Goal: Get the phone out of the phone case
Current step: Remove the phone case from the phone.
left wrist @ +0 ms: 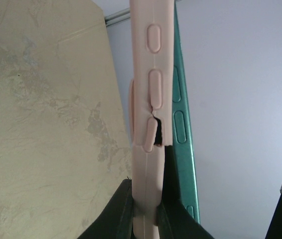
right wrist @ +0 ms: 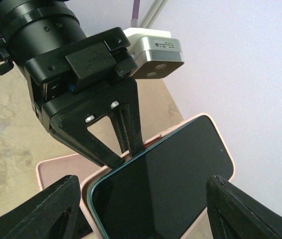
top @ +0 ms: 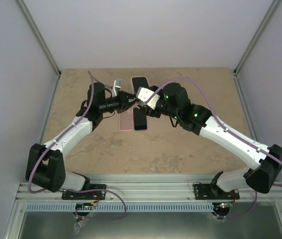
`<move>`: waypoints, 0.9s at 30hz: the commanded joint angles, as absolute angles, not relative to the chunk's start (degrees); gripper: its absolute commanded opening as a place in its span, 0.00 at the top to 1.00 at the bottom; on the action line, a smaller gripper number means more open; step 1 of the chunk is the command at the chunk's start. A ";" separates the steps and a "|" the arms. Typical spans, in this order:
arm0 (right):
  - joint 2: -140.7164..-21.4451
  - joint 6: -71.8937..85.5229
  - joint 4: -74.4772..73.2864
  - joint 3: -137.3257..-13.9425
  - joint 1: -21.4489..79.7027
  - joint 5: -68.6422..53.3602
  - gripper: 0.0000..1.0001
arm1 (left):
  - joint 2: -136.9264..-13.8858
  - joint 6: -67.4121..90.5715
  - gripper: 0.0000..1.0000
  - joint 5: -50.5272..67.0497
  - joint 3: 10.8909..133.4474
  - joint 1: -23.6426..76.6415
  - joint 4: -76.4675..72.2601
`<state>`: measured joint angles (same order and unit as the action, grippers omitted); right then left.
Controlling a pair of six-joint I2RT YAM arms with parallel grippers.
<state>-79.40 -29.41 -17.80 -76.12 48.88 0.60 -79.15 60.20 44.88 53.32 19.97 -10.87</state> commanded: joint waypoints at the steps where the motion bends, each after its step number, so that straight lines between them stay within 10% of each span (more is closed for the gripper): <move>1: -80.64 -32.94 -15.27 -74.85 50.35 5.86 0.33 | -79.14 61.73 1.00 45.80 54.56 19.51 -14.97; 27: -82.25 -46.28 -0.60 -65.12 55.52 24.47 0.47 | -79.73 65.60 1.00 48.71 52.97 19.51 -20.23</move>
